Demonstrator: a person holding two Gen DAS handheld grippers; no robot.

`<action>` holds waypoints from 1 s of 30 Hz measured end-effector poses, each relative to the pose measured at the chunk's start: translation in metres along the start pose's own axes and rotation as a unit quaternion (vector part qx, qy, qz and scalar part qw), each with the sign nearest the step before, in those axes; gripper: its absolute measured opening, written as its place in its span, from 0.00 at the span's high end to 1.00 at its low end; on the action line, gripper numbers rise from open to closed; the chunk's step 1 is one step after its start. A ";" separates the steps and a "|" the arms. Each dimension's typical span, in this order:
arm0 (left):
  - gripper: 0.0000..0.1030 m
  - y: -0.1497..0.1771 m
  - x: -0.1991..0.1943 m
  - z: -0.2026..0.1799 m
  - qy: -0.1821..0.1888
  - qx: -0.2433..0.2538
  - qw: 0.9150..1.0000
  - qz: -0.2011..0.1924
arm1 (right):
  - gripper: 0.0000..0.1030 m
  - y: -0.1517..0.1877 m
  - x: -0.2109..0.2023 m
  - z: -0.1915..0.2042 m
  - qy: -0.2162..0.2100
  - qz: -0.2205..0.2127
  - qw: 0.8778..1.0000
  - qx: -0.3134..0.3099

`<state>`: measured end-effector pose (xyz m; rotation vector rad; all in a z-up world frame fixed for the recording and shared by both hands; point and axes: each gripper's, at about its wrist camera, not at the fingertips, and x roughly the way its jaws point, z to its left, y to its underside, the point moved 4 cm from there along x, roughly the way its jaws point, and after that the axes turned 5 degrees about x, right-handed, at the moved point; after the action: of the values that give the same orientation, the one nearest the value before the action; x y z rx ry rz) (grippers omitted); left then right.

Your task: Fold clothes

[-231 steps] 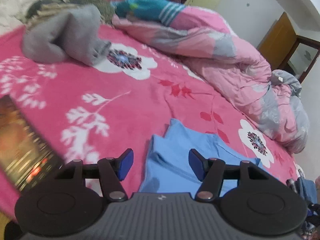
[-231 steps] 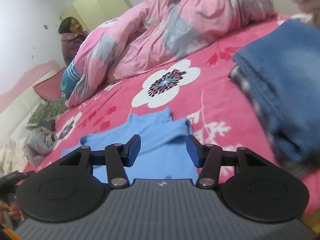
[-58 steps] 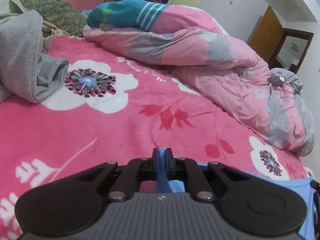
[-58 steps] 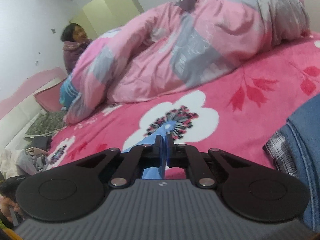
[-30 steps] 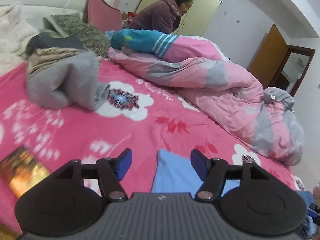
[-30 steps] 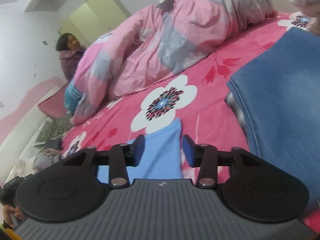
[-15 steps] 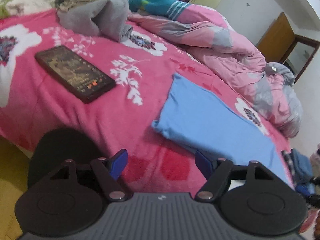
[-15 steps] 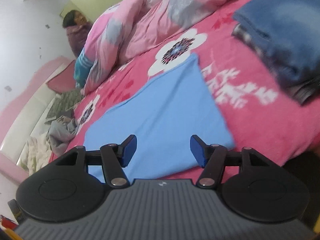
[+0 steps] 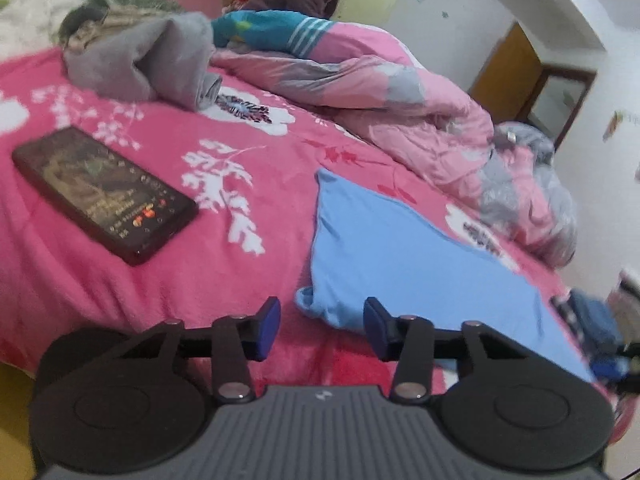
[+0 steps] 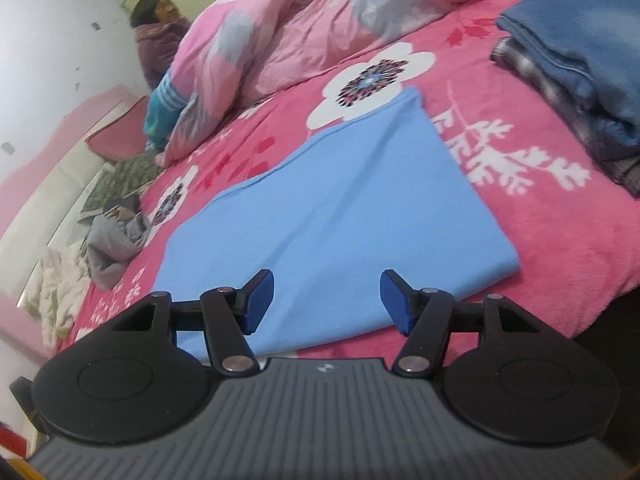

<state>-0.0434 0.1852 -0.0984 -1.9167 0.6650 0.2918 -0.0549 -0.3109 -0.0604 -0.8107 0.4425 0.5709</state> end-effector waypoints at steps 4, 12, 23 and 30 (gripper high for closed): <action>0.91 0.000 0.007 0.021 0.030 -0.088 0.996 0.009 | 0.43 -0.004 -0.002 -0.011 0.013 -0.004 1.000 0.022; 0.95 -0.010 0.009 0.046 0.053 -0.183 0.982 0.018 | 0.43 -0.005 -0.007 -0.027 0.024 -0.020 0.999 0.042; 0.94 -0.006 0.024 0.055 0.018 -0.184 0.982 0.045 | 0.44 -0.011 -0.030 -0.069 0.051 -0.065 0.993 0.079; 0.94 -0.008 0.025 0.048 -0.008 -0.159 0.986 0.050 | 0.49 -0.011 -0.017 -0.093 0.046 -0.059 0.992 0.105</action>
<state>-0.0143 0.2231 -0.1253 -2.1839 0.7395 0.5015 -0.0749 -0.3943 -0.1010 -0.6576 0.5270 0.3697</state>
